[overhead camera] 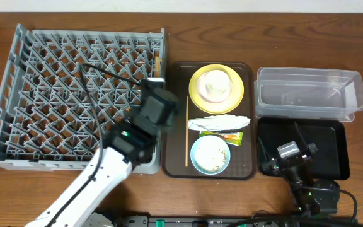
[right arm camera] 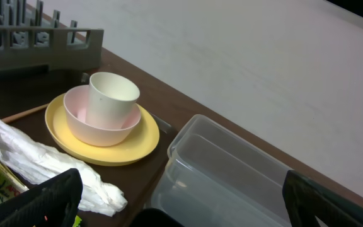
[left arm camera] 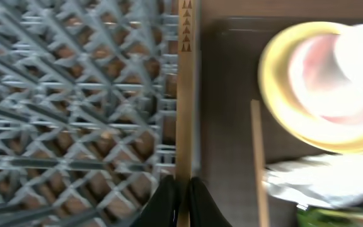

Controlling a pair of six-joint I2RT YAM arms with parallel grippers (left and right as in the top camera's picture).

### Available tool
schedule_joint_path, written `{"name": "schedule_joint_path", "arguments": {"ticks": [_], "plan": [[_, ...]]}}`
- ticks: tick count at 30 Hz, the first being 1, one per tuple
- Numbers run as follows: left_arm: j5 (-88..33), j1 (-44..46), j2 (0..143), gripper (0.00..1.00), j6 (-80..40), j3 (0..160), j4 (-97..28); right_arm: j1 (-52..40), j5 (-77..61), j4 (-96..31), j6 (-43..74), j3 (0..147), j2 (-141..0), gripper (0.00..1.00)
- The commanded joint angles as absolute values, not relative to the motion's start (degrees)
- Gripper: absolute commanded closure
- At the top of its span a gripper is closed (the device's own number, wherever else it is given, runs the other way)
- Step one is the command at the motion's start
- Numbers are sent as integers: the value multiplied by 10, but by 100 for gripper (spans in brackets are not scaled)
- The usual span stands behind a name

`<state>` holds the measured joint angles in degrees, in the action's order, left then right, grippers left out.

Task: Sort waste into correct bins and load items into the dishwasher
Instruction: 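Carry the chopstick with the left gripper into the dish rack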

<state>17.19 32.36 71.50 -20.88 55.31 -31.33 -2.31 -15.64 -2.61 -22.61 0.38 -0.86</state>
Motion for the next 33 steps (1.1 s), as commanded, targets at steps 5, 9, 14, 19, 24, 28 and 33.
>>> {"name": "schedule_joint_path", "arguments": {"ticks": [5, 9, 14, 19, 24, 28, 33], "plan": [[94, 240, 778, 92, -129, 558, -310, -18, -159, -29, -219, 3, -8, 1], [88, 221, 812, 92, -129, 558, -305, -18, -159, -29, -219, 3, -8, 1], [79, 217, 831, 92, -130, 558, -297, -18, -159, -29, -219, 3, -8, 1], [79, 216, 831, 92, -131, 558, -291, -18, -159, -29, -219, 3, -8, 1], [80, 216, 831, 76, -131, 558, -291, -18, -159, -29, -219, 3, -8, 1], [80, 216, 830, 66, -131, 559, -286, -18, -159, -29, -219, 3, -8, 1], [76, 217, 811, 66, -132, 565, -283, -18, -159, -29, -219, 3, -8, 1]]}}
